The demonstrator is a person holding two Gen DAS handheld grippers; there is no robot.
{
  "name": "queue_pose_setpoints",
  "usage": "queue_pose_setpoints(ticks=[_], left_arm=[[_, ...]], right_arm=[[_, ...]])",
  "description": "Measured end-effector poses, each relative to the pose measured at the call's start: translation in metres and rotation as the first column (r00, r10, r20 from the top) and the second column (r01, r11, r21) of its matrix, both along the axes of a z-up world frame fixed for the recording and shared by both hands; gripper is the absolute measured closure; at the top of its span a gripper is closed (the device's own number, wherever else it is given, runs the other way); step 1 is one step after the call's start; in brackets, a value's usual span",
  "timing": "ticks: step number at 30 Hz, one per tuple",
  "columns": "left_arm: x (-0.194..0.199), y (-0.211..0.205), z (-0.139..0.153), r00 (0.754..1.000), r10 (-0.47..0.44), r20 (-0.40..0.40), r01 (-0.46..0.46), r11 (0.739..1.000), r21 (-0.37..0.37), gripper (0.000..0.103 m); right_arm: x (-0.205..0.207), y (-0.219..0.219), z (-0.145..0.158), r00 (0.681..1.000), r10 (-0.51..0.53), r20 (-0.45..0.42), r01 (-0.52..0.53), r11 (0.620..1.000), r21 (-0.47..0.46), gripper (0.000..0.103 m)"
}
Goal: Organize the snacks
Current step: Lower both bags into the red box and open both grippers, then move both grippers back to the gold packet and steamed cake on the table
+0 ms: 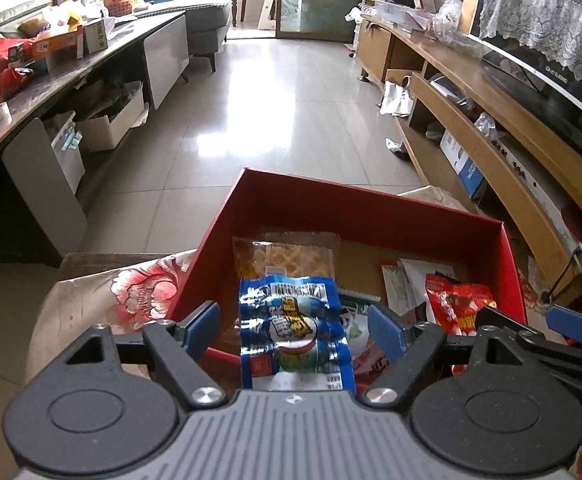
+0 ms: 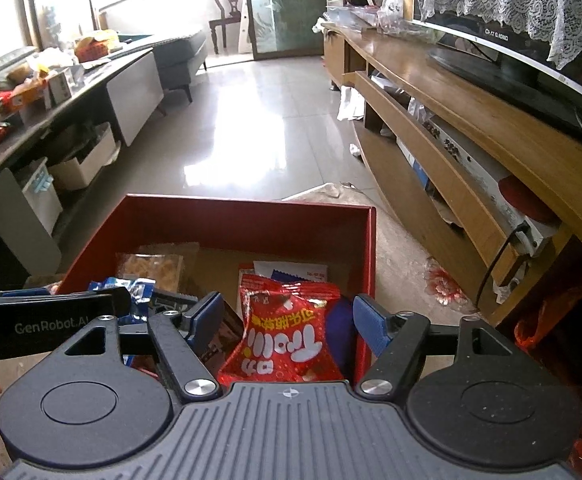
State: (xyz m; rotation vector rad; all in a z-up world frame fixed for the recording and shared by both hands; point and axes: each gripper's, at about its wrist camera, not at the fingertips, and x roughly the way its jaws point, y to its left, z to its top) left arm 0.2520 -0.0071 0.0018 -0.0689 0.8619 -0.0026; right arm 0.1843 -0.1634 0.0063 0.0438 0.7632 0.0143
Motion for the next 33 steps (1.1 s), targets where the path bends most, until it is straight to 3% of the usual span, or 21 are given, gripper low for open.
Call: queue_pose_setpoints(ticks=[18, 29, 33], left_arm=[[-0.051, -0.024, -0.005, 0.996, -0.085, -0.002, 0.085, 0.995, 0.054, 0.020], [-0.095, -0.050, -0.024, 0.979, -0.193, -0.063, 0.198, 0.976, 0.088, 0.022], [-0.112, -0.057, -0.032, 0.970, -0.220, -0.101, 0.228, 0.971, 0.068, 0.022]], right_arm=[[-0.046, -0.010, -0.003, 0.999, -0.020, -0.033, 0.018, 0.998, -0.054, 0.025], [-0.085, -0.020, -0.016, 0.994, -0.035, -0.103, 0.026, 0.995, -0.092, 0.025], [-0.106, -0.033, -0.022, 0.990, -0.048, -0.135, 0.038, 0.997, -0.074, 0.025]])
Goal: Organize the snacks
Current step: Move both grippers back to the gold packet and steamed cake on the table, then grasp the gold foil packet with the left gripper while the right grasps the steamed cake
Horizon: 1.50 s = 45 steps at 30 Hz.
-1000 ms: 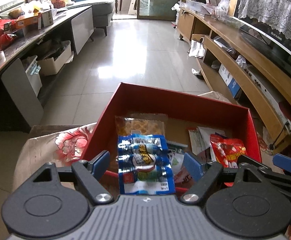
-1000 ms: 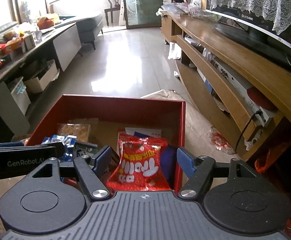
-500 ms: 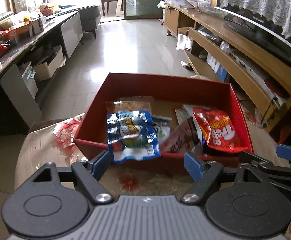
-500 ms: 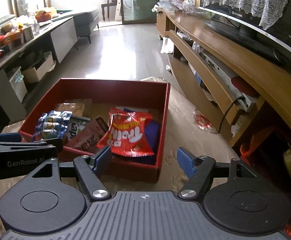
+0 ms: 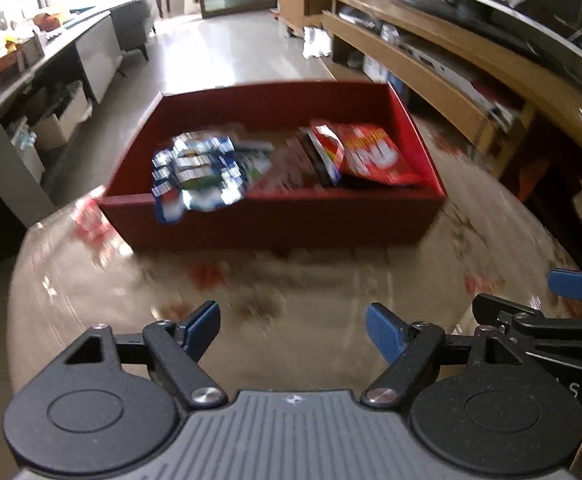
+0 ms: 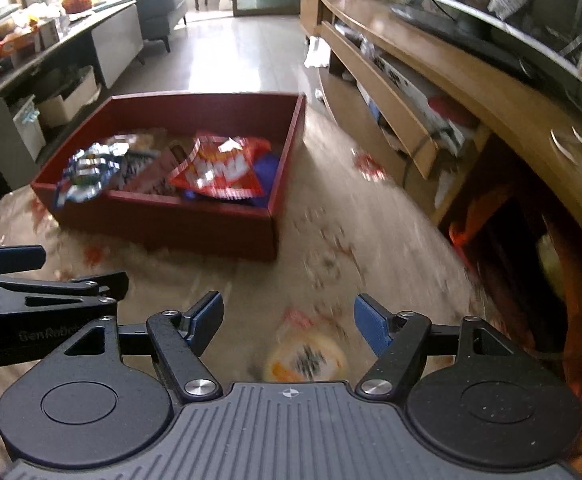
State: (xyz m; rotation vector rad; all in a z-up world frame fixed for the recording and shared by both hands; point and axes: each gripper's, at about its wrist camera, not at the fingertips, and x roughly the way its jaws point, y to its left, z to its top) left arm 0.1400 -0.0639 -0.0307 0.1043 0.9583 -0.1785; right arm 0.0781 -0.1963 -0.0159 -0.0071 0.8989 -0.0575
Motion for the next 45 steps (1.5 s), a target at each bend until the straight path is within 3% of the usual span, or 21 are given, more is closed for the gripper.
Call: queue_pose_setpoints(ticks=[6, 10, 16, 21, 25, 28, 30, 33, 40, 45], left_arm=[[-0.030, -0.007, -0.020, 0.991, -0.058, -0.124, 0.048, 0.996, -0.076, 0.021], [-0.055, -0.017, -0.035, 0.975, -0.090, -0.201, 0.071, 0.992, -0.101, 0.021], [-0.089, -0.024, -0.054, 0.950, -0.091, -0.300, 0.057, 0.991, -0.119, 0.020], [-0.104, -0.030, -0.055, 0.964, -0.055, -0.259, 0.036, 0.996, -0.080, 0.017], [-0.124, -0.040, -0.059, 0.981, -0.058, -0.183, 0.061, 0.998, 0.011, 0.021], [-0.133, -0.043, -0.057, 0.985, -0.079, -0.150, 0.084, 0.996, 0.028, 0.033], [-0.133, -0.042, -0.053, 0.987, -0.084, -0.138, 0.089, 0.995, 0.035, 0.052], [-0.130, -0.032, -0.048, 0.985, -0.096, -0.146, 0.099, 0.995, 0.014, 0.062], [-0.110, -0.006, -0.044, 0.990, -0.032, -0.137, 0.033, 0.999, 0.010, 0.063], [-0.106, 0.000, -0.043, 0.993, -0.022, -0.120, 0.022, 1.000, 0.001, 0.063]], right_arm=[[-0.027, -0.015, -0.013, 0.998, -0.013, -0.058, 0.013, 1.000, -0.001, 0.024], [-0.037, -0.033, -0.013, 0.997, -0.066, -0.049, 0.066, 0.998, 0.016, 0.022], [-0.042, -0.041, -0.011, 0.998, -0.053, -0.039, 0.054, 0.998, 0.035, 0.021], [-0.044, -0.045, -0.010, 0.999, -0.035, -0.034, 0.036, 0.998, 0.045, 0.021], [-0.045, -0.044, -0.011, 0.999, -0.016, -0.038, 0.017, 0.999, 0.048, 0.020], [-0.046, -0.044, -0.010, 0.999, -0.011, -0.036, 0.013, 0.999, 0.046, 0.020], [-0.046, -0.046, -0.010, 0.999, -0.014, -0.035, 0.015, 0.999, 0.047, 0.020], [-0.045, -0.051, -0.011, 0.999, -0.022, -0.039, 0.024, 0.998, 0.054, 0.019], [-0.026, -0.070, -0.021, 0.991, -0.107, -0.083, 0.115, 0.989, 0.093, 0.019], [-0.006, -0.063, -0.029, 0.986, -0.121, -0.118, 0.144, 0.969, 0.201, 0.018]])
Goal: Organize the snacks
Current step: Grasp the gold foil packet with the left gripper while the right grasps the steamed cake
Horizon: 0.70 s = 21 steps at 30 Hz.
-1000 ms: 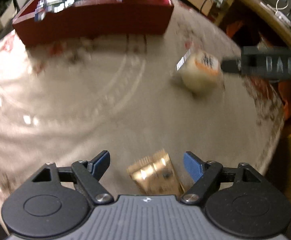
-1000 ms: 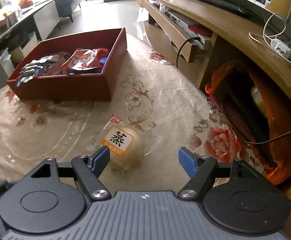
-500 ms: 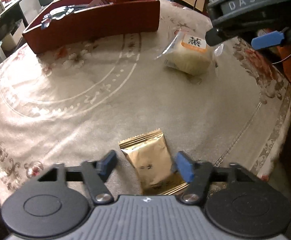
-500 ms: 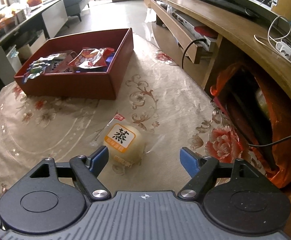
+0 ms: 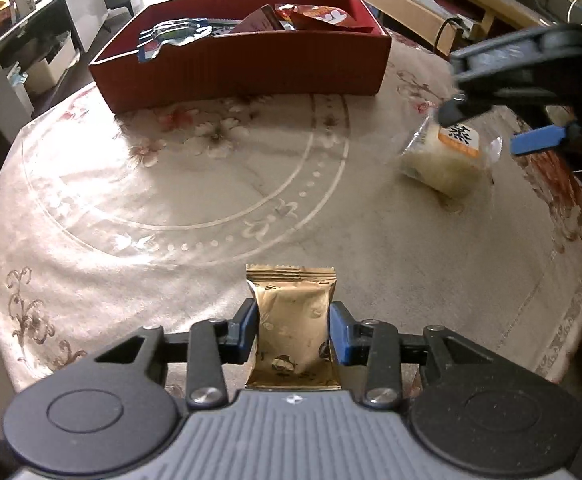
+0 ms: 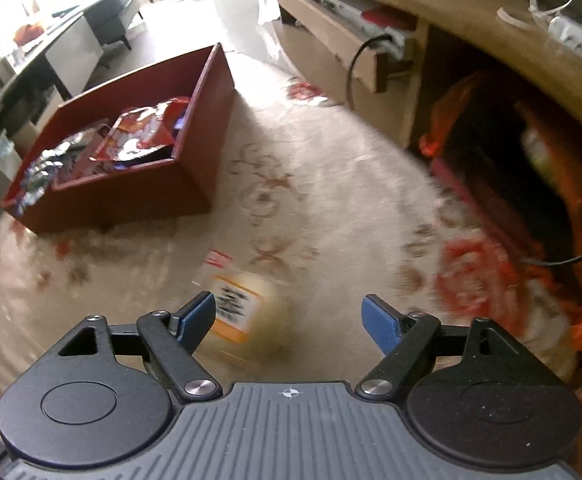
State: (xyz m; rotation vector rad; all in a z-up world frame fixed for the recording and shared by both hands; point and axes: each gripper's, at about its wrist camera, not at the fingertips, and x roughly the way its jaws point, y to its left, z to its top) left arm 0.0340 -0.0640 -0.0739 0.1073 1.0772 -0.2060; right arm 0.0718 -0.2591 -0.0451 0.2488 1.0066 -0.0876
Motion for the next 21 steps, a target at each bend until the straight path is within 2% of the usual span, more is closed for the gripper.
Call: queue_pose_setpoints(ticks=[3, 6, 9, 13, 18, 21], left_arm=[[0.003, 0.001, -0.004, 1.000, 0.000, -0.013, 0.000, 1.000, -0.009, 0.063], [0.004, 0.004, -0.007, 1.000, 0.005, -0.013, -0.005, 1.000, -0.003, 0.063], [0.007, 0.005, -0.009, 1.000, 0.003, -0.002, -0.003, 1.000, 0.005, 0.062], [0.008, 0.005, -0.010, 1.000, -0.001, 0.001, 0.001, 1.000, 0.013, 0.059], [0.010, 0.005, -0.012, 1.000, 0.016, 0.010, -0.016, 0.998, 0.055, 0.039], [0.011, 0.006, -0.014, 0.999, 0.031, 0.012, -0.031, 0.997, 0.065, 0.032]], right_arm=[[0.013, 0.015, -0.005, 1.000, -0.008, -0.014, 0.008, 1.000, 0.020, 0.016], [0.023, 0.031, -0.009, 1.000, -0.007, -0.021, 0.006, 1.000, -0.014, 0.010], [0.031, 0.044, -0.020, 0.998, 0.017, -0.060, -0.020, 0.998, -0.052, 0.010], [0.034, 0.046, -0.031, 0.995, 0.025, -0.092, -0.029, 0.999, -0.043, 0.011], [0.030, 0.046, -0.026, 0.995, 0.055, -0.081, -0.058, 0.997, -0.043, 0.016], [0.029, 0.045, -0.025, 0.994, 0.071, -0.082, -0.075, 0.996, -0.046, 0.016]])
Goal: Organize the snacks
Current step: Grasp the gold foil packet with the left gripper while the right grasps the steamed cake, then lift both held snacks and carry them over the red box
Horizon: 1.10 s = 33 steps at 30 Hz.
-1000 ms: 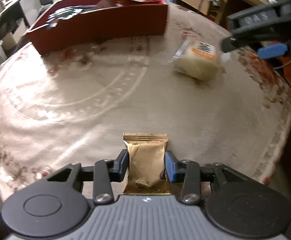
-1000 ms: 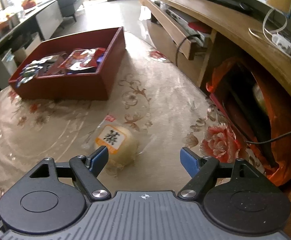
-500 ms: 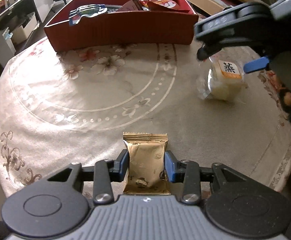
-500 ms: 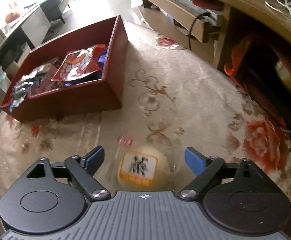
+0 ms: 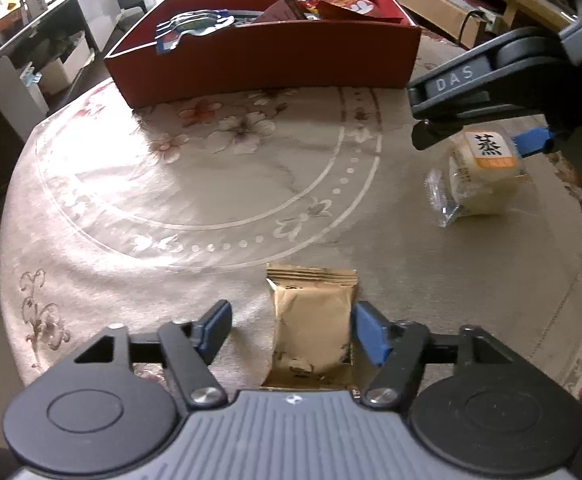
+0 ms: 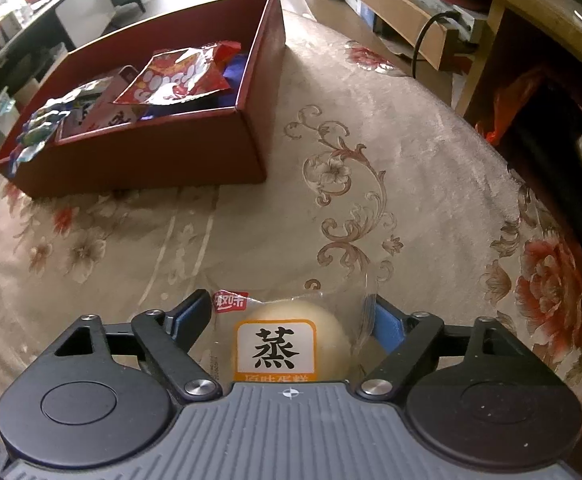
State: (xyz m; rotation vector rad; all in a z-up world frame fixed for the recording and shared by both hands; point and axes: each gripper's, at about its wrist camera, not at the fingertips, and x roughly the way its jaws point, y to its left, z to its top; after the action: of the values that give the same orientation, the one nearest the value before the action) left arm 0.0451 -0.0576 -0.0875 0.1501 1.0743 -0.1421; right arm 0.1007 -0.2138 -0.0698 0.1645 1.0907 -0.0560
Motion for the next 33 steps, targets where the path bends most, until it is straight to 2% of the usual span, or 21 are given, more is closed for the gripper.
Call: queue_pose_setpoints(ticks=[9, 13, 16, 18, 21, 29, 33], left_arm=[[0.003, 0.001, -0.003, 1.000, -0.002, -0.027, 0.002, 1.000, -0.027, 0.025], [0.001, 0.000, -0.003, 1.000, -0.016, -0.025, 0.015, 1.000, -0.027, 0.025], [0.000, 0.001, -0.002, 1.000, -0.020, -0.023, 0.019, 0.999, -0.037, 0.032], [0.000, 0.003, 0.001, 0.999, -0.025, -0.024, 0.023, 0.998, -0.052, 0.049], [0.001, 0.008, 0.004, 0.999, -0.018, -0.034, 0.015, 0.997, -0.074, 0.059], [-0.001, 0.019, 0.008, 0.998, 0.010, -0.054, -0.016, 0.994, -0.112, 0.063], [-0.004, 0.020, 0.017, 1.000, 0.015, -0.026, -0.018, 0.993, -0.112, 0.063]], right_arm=[[0.006, 0.013, -0.003, 0.999, 0.035, -0.026, -0.036, 0.999, -0.022, 0.012], [0.006, 0.014, -0.009, 0.998, 0.046, -0.050, -0.048, 0.998, -0.050, 0.011], [0.003, 0.014, -0.009, 0.997, 0.057, -0.042, -0.060, 0.996, -0.066, 0.017], [0.000, 0.014, -0.007, 0.997, 0.071, -0.035, -0.073, 0.995, -0.066, 0.021], [-0.006, 0.016, -0.003, 0.995, 0.096, -0.026, -0.097, 0.992, -0.079, 0.025], [-0.024, 0.015, 0.008, 0.990, 0.140, 0.002, -0.139, 0.985, -0.107, 0.028], [-0.029, 0.012, 0.017, 0.989, 0.144, 0.034, -0.140, 0.986, -0.095, 0.028]])
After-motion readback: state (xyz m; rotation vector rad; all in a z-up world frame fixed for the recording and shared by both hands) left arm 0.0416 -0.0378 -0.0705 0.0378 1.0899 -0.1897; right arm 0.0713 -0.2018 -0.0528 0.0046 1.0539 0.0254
